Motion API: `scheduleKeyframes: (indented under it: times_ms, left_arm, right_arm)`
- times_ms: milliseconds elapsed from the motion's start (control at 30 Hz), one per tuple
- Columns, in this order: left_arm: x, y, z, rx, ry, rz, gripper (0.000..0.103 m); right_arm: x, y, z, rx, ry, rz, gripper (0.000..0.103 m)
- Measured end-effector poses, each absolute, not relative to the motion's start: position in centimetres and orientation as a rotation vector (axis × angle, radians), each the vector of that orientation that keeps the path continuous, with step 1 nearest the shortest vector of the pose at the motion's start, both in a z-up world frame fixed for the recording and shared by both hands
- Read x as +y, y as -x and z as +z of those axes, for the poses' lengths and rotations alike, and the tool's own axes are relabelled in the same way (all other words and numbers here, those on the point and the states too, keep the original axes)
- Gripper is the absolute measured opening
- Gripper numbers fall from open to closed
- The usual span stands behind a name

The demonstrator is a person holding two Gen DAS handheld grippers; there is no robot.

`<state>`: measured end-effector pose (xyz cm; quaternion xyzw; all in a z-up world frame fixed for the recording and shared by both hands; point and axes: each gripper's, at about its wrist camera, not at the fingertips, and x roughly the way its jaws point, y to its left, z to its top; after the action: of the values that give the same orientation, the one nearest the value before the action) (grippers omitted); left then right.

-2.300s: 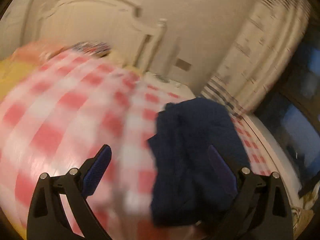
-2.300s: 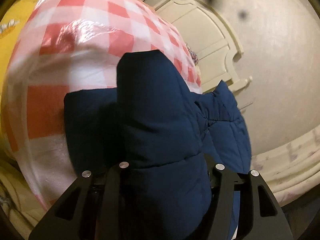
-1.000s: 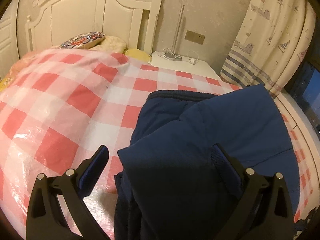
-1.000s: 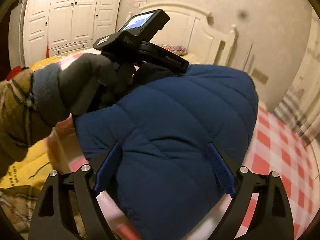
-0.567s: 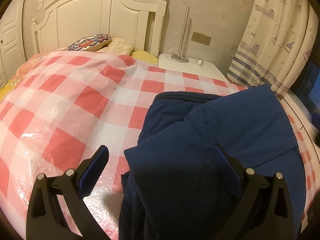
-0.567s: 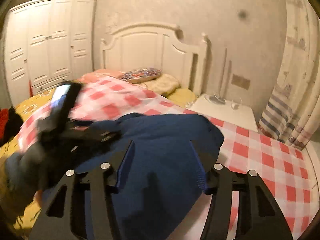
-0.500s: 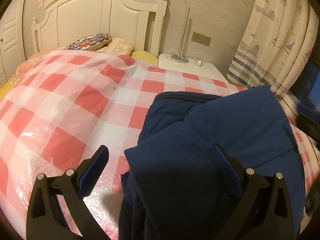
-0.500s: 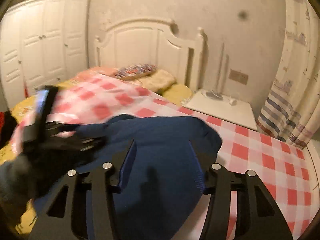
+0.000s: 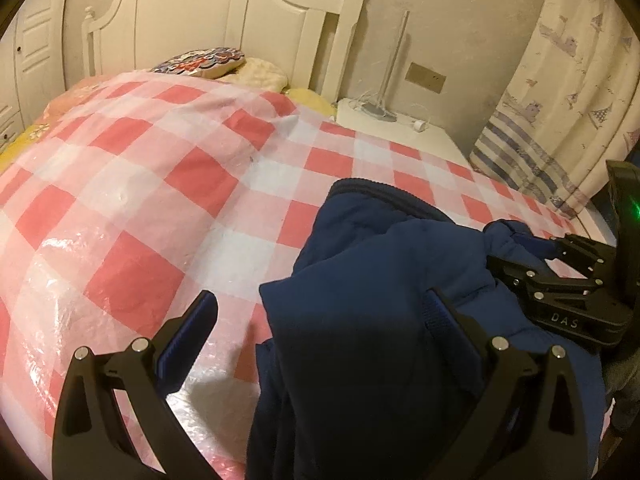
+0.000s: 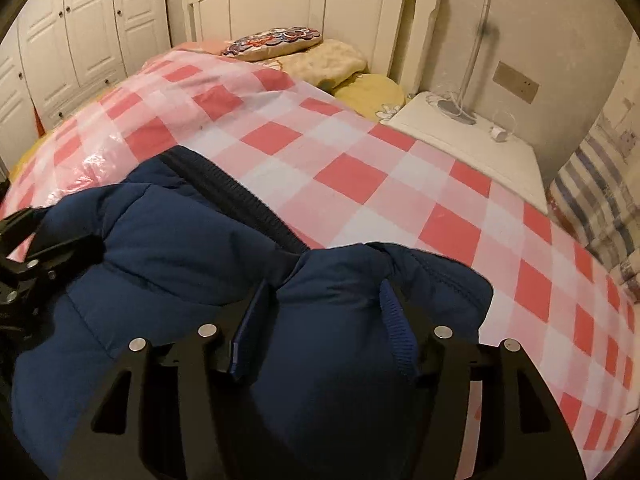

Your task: Fold large clothes

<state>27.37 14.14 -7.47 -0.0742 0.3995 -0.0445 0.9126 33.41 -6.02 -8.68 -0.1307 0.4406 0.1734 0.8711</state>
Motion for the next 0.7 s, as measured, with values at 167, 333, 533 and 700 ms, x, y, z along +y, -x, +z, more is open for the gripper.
scheduleKeyframes:
  times_ms: [167,333,533,700]
  left_arm:
    - [14.2,-27.1,-7.5,0.825,0.156,-0.097,0.101]
    - [14.2,-27.0,-7.5,0.820,0.155,-0.091,0.101]
    - [14.1,-27.1,-6.5,0.849,0.138,-0.093,0.101]
    - [15.9,-27.0,-1.9,0.743,0.281,-0.116,0.100]
  right_arm:
    - [-5.9,-33.7,-8.2,0.948,0.298,0.368,0.060]
    - [-7.1,-33.5,-4.5,0.898,0.197,0.363,0.059]
    - [-3.2,-35.0,-7.8,0.981,0.287,0.428,0.061]
    - [-2.8,-35.9,-8.8,1.000,0.275,0.435,0.061]
